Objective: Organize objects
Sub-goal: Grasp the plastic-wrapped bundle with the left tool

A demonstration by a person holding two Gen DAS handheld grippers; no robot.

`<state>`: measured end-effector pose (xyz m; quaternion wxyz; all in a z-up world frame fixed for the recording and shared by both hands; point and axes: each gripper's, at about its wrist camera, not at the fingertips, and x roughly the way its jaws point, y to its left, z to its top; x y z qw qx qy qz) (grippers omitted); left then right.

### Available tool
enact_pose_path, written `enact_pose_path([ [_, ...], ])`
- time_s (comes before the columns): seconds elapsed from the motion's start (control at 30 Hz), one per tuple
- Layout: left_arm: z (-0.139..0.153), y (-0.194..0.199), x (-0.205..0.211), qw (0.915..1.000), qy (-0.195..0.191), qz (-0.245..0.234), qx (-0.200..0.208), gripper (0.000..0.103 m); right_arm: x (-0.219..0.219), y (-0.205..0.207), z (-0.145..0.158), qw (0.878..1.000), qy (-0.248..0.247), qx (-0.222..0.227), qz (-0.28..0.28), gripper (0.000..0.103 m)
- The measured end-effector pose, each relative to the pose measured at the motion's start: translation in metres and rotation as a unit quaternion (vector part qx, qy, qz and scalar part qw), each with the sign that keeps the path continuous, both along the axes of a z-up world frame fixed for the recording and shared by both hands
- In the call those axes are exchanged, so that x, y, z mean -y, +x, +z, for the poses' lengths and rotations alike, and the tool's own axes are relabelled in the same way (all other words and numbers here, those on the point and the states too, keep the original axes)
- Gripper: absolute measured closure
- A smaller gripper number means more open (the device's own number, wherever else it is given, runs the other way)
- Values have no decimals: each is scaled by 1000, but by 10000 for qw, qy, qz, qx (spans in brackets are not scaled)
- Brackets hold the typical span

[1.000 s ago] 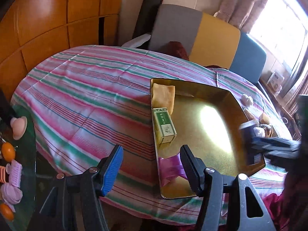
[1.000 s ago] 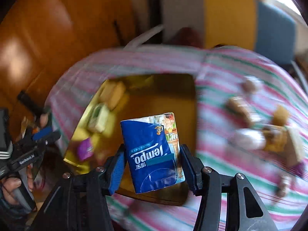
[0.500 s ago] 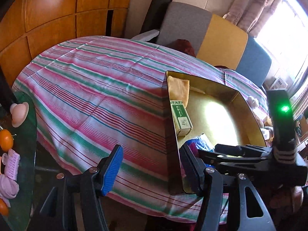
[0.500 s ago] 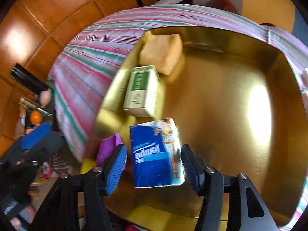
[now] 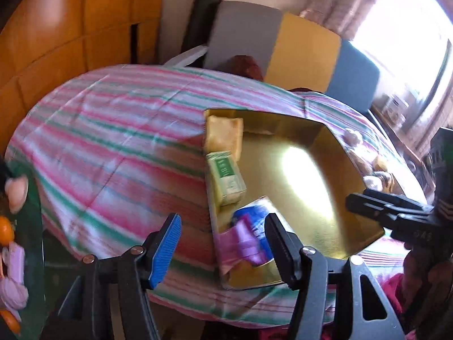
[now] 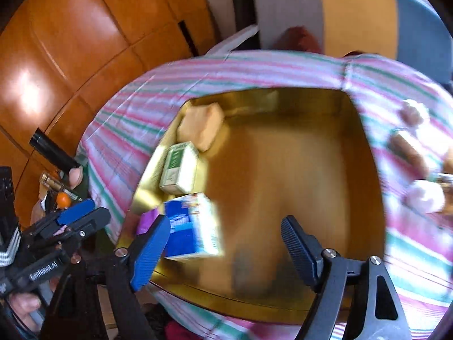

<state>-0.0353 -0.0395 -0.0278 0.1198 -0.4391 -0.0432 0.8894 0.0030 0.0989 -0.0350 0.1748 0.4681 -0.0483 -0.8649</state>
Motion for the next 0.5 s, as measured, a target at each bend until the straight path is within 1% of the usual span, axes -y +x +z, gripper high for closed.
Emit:
enact_pose_path([
  [0.13,13,-6,-30,9989,-2,-465,-54,41,-57,8,17,9988,81,-204,-440,19],
  [0.27,26,-12,-73,9942,52,-1073,-84,41,-119,15,25,9943,255,-315,-990,17],
  [0.4,39,-22,-125,9859,167,-1667,14,41,-191,18,25,9839,602,-300,-1656,16],
  [0.5,49,-30,-169,9778,258,-2079,69,41,-241,20,24,9744,744,-297,-2099,16],
])
